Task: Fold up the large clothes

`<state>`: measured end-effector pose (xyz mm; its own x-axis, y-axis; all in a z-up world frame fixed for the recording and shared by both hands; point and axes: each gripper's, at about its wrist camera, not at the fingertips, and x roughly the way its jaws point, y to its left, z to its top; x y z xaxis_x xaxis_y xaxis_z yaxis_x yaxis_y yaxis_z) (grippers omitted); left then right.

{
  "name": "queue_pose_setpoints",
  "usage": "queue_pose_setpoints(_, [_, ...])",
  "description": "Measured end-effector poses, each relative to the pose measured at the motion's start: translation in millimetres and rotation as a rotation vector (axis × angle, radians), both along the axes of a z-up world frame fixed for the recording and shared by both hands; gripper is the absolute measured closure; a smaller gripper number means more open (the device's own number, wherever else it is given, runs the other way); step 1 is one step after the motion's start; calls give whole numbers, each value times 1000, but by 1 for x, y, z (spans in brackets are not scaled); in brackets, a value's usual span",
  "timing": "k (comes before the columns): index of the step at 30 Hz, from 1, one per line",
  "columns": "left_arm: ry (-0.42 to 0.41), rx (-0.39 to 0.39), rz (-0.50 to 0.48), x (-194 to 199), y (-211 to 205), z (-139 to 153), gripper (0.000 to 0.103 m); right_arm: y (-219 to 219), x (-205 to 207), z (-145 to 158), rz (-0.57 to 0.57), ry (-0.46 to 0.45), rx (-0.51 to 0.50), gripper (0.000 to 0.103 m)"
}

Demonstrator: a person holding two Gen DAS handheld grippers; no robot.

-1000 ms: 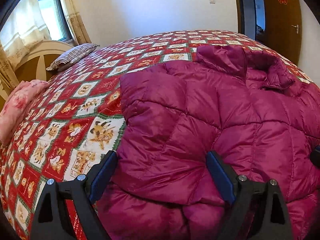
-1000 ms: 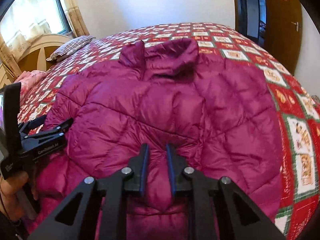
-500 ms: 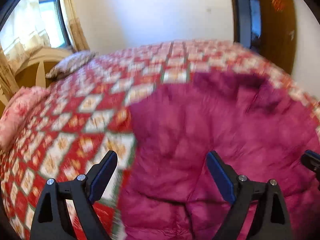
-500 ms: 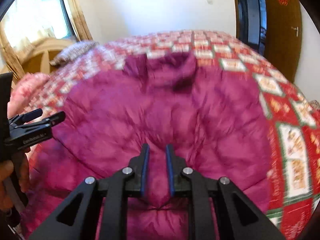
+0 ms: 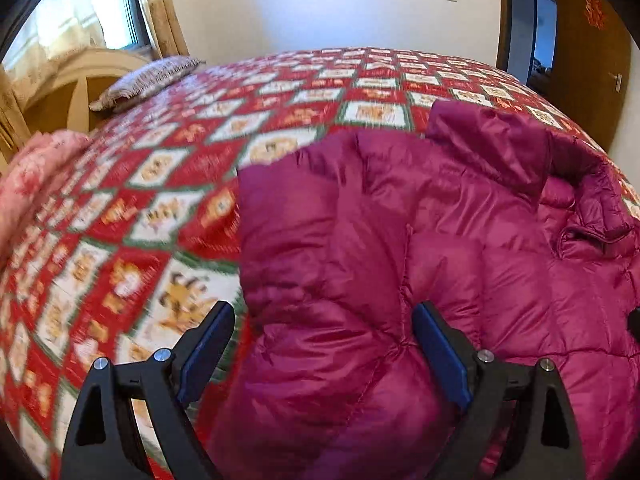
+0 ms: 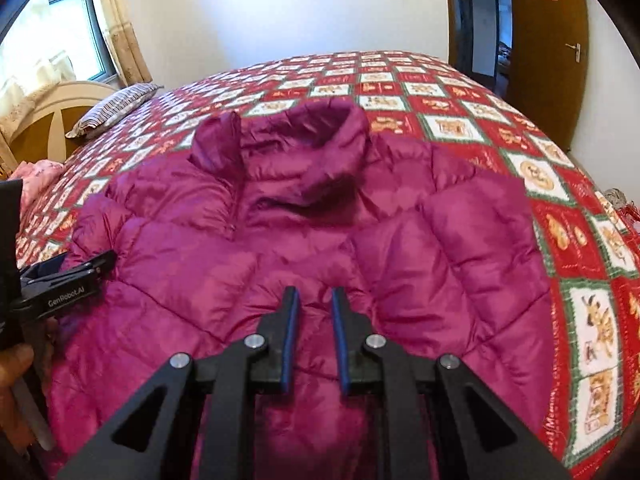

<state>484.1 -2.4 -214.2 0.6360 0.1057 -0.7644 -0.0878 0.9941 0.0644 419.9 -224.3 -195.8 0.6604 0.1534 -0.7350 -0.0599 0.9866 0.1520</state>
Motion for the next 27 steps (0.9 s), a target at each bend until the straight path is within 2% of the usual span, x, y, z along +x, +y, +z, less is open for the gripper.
queue_pose_setpoints(8, [-1, -37, 1, -3, -1, -10, 11, -1, -4, -10, -4, -18, 11, 84])
queue_pose_setpoints(12, [21, -78, 13, 0, 5, -14, 6, 2, -4, -11, -4, -25, -2, 84])
queue_pose_setpoints(27, [38, -65, 3, 2, 3, -16, 3, 3, -4, -13, -7, -27, -8, 84])
